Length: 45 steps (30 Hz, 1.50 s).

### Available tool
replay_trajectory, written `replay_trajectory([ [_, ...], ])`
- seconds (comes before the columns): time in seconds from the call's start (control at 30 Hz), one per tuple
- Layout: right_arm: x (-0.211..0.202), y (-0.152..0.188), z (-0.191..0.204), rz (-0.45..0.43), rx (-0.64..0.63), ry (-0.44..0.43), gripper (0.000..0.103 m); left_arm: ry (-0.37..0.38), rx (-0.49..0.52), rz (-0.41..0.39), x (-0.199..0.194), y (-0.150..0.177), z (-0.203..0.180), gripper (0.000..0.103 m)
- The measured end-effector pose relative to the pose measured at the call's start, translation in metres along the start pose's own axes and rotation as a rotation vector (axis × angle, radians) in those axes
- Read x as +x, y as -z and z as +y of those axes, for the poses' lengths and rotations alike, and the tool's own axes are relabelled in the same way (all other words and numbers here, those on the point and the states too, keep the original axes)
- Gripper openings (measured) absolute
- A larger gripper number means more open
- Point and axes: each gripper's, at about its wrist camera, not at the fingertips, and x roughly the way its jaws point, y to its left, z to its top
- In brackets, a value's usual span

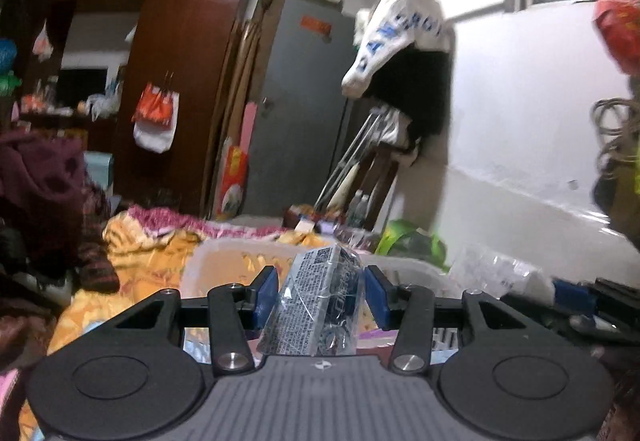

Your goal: Organize objects

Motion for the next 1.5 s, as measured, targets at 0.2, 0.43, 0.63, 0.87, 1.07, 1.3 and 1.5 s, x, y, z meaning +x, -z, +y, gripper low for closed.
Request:
replay_trajectory([
  [0.2,-0.017,0.022,-0.005,-0.013,-0.003,0.005,0.100,-0.069,0.059,-0.041,-0.013,0.023,0.007,0.072],
  [0.43,-0.052,0.073,-0.014,0.075,0.032,0.031,0.103,-0.105,0.186,-0.008,-0.066,0.079,0.004,0.085],
  [0.63,-0.022,0.107,-0.020,0.256,0.101,0.012,0.094,-0.059,0.138,0.139,-0.058,0.115,0.021,0.086],
  [0.87,-0.012,0.113,-0.014,0.289,0.180,-0.059,0.086,-0.045,0.102,0.127,-0.063,0.120,0.025,0.086],
  [1.07,-0.016,0.117,-0.014,0.276,0.198,-0.076,0.085,-0.004,0.114,0.122,-0.062,0.130,0.010,0.086],
  [1.3,-0.015,0.121,-0.009,0.299,0.146,0.023,0.069,-0.100,0.102,0.124,-0.060,0.133,0.014,0.086],
  [1.5,-0.009,0.120,-0.004,0.317,0.126,0.016,0.070,-0.139,0.084,0.122,-0.062,0.132,0.021,0.086],
])
